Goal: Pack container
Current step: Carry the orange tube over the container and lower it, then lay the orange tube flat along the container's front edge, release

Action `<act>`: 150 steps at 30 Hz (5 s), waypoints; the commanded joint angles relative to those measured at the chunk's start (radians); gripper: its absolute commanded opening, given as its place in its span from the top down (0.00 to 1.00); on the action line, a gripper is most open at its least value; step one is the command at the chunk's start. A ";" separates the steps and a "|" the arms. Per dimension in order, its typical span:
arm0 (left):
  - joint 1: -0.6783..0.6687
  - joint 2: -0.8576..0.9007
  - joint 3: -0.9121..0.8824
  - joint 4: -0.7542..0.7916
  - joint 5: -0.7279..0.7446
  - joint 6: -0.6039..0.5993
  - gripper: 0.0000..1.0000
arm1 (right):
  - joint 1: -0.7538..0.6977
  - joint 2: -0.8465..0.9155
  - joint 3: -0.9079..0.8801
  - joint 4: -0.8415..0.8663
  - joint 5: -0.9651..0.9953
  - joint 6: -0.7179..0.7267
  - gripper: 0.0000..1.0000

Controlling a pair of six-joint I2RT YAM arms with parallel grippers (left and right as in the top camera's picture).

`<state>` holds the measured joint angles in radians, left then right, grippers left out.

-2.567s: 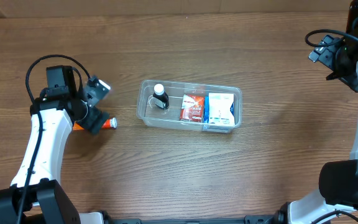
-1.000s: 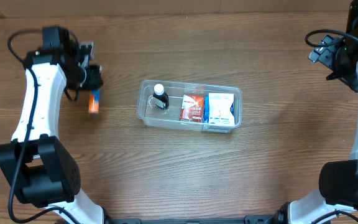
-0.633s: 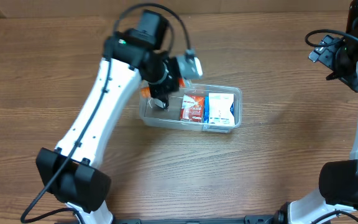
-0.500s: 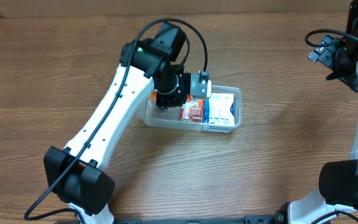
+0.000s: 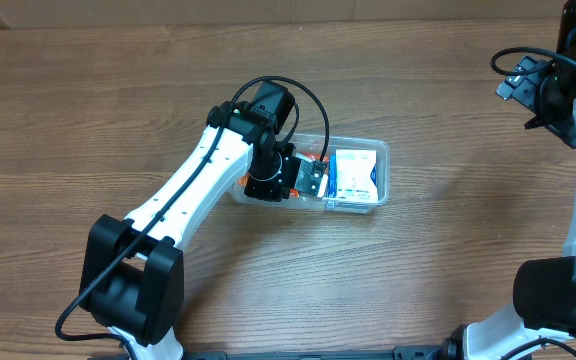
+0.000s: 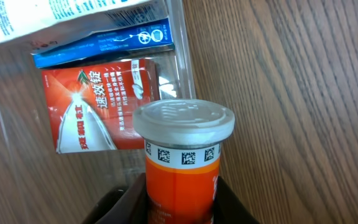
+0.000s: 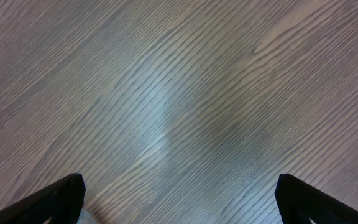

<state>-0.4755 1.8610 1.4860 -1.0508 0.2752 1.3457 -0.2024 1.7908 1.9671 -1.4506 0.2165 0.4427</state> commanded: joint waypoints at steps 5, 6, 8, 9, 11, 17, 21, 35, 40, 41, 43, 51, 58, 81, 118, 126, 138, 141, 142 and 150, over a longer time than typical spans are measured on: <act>-0.003 0.000 -0.027 0.123 0.043 -0.051 0.96 | -0.001 -0.008 0.013 0.005 0.008 -0.005 0.00; -0.003 0.000 -0.027 0.125 0.043 -0.052 0.96 | -0.001 -0.008 0.013 0.005 0.008 -0.004 0.00; -0.003 0.000 -0.027 0.121 0.039 -0.052 0.96 | -0.001 -0.008 0.013 0.005 0.008 -0.005 0.00; -0.003 0.000 -0.027 0.120 0.039 -0.052 0.96 | -0.001 -0.008 0.013 0.005 0.008 -0.004 0.00; -0.003 0.000 -0.026 0.119 0.039 -0.052 0.96 | -0.001 -0.008 0.013 0.005 0.008 -0.004 0.00; -0.004 -0.039 -0.003 0.101 0.040 -0.053 0.96 | -0.001 -0.008 0.013 0.005 0.008 -0.005 0.00; -0.004 -0.064 0.004 0.101 0.041 -0.076 0.96 | -0.001 -0.008 0.013 0.005 0.008 -0.005 0.00; -0.008 -0.087 0.003 0.242 0.058 -0.240 0.96 | -0.001 -0.008 0.013 0.005 0.008 -0.004 0.00; -0.012 -0.021 0.002 0.227 0.059 -0.288 0.96 | -0.001 -0.008 0.013 0.005 0.008 -0.005 0.00; -0.013 -0.018 0.002 0.225 0.059 -0.288 0.96 | -0.001 -0.008 0.013 0.005 0.008 -0.005 0.00; -0.013 -0.017 0.002 0.225 0.059 -0.279 0.96 | -0.001 -0.008 0.013 0.005 0.008 -0.004 0.00; -0.013 -0.017 -0.034 0.224 0.059 -0.251 0.96 | -0.001 -0.008 0.013 0.005 0.008 -0.005 0.00; -0.013 -0.017 -0.094 0.245 0.060 -0.197 0.96 | -0.001 -0.008 0.013 0.005 0.008 -0.005 0.00; -0.019 -0.017 -0.105 0.300 0.158 -0.323 0.96 | -0.001 -0.008 0.013 0.005 0.008 -0.005 0.00; -0.057 0.349 0.368 -0.255 0.013 -0.717 0.96 | -0.001 -0.008 0.013 0.005 0.008 -0.005 0.00; -0.057 0.349 0.368 -0.186 0.013 -0.694 0.96 | -0.001 -0.008 0.013 0.005 0.008 -0.005 0.00; -0.090 0.379 0.366 -0.172 0.013 -0.649 0.96 | -0.001 -0.008 0.013 0.005 0.008 -0.004 0.00; -0.093 0.417 0.366 -0.170 0.013 -0.649 0.96 | -0.001 -0.008 0.013 0.005 0.008 -0.005 0.00; -0.093 0.430 0.366 -0.166 0.013 -0.649 0.96 | -0.001 -0.008 0.013 0.005 0.008 -0.005 0.00; -0.094 0.429 0.383 -0.170 -0.016 -0.650 0.96 | -0.001 -0.008 0.013 0.005 0.008 -0.005 0.00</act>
<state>-0.5613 2.2616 1.8469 -1.2102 0.2649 0.6830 -0.2024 1.7908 1.9671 -1.4509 0.2161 0.4431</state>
